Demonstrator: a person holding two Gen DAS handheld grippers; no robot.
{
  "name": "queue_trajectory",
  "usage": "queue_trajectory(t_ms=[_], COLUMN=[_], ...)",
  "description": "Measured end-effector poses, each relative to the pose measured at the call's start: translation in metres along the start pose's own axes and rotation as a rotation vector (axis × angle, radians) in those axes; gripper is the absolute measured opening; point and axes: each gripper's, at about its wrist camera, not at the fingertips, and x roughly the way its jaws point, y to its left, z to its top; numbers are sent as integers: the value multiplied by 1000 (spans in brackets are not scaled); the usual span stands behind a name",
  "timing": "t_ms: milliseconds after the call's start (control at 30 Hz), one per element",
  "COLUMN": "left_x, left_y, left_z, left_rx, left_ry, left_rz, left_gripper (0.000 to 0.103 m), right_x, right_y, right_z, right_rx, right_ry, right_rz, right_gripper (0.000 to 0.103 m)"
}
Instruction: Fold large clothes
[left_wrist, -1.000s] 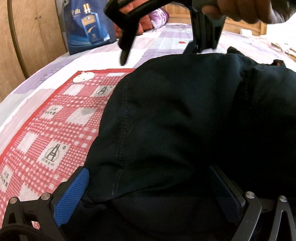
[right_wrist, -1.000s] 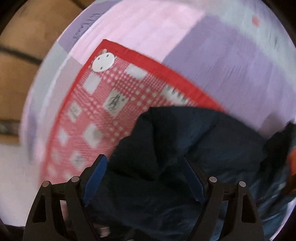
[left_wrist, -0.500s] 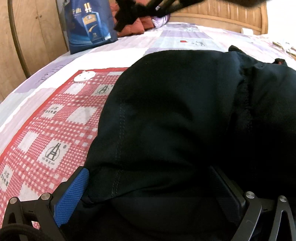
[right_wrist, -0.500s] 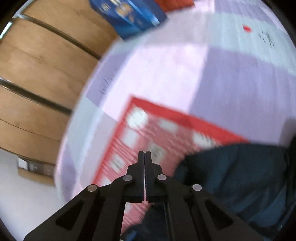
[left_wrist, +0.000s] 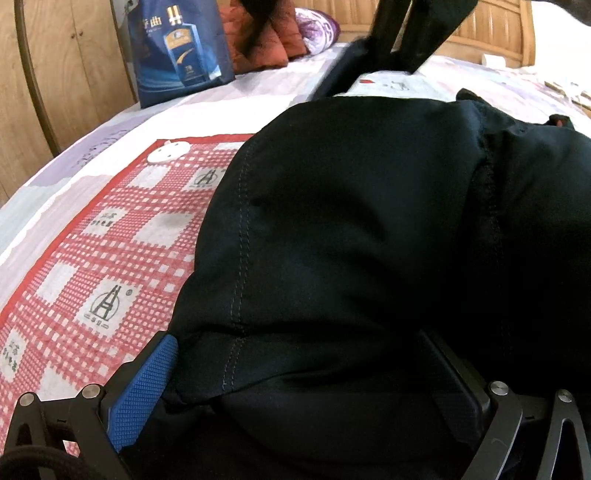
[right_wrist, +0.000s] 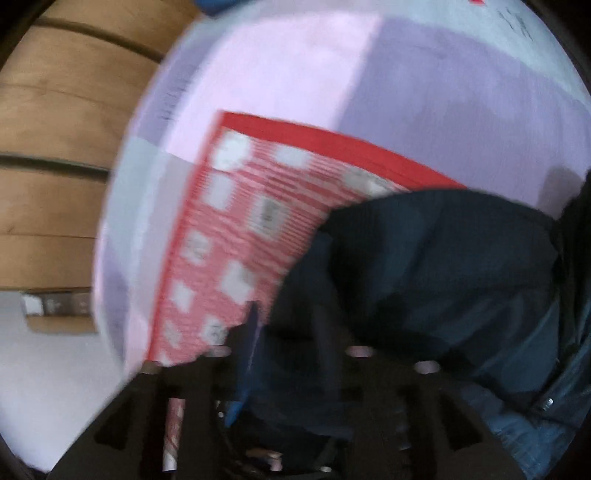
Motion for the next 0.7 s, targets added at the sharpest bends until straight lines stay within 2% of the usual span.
queue_trajectory(t_ms=[33, 67, 167, 233, 300, 333, 367, 400, 433, 467, 500, 533, 600, 633, 700], left_x=[0, 0, 0, 0, 1, 1, 2, 2, 3, 3, 4, 4, 4, 4, 4], left_y=[0, 0, 0, 0, 1, 1, 1, 2, 2, 3, 3, 3, 4, 4, 4], left_z=[0, 0, 0, 0, 0, 0, 0, 0, 0, 0, 0, 0, 0, 0, 0], left_rx=[0, 0, 1, 1, 0, -1, -2, 0, 1, 0, 0, -1, 0, -1, -1], left_ry=[0, 0, 0, 1, 2, 2, 0, 0, 1, 2, 3, 4, 4, 4, 4], left_rz=[0, 0, 1, 2, 4, 7, 9, 10, 11, 9, 9, 8, 9, 9, 8], left_gripper=[103, 103, 103, 103, 103, 103, 103, 103, 103, 103, 103, 103, 103, 103, 103], right_x=[-3, -3, 20, 33, 44, 43, 37, 26, 10, 1, -5, -8, -17, -24, -38], right_y=[5, 6, 1, -3, 1, 5, 10, 18, 23, 25, 26, 29, 46, 56, 63], right_z=[-2, -5, -1, -4, -5, -3, 1, 7, 16, 25, 33, 36, 24, 6, -34], right_rx=[-26, -34, 1, 12, 6, -2, -18, -47, -51, -27, -21, -42, -167, -255, -347], right_ry=[-17, -21, 48, 87, 103, 71, 14, -74, -187, -253, -265, -269, -304, -325, -396], right_rz=[-12, -36, -147, -152, -140, -139, -145, -143, -131, -97, -73, -100, -243, -324, -388], right_gripper=[86, 87, 86, 67, 32, 22, 5, 0, 0, 0, 0, 0, 0, 0, 1])
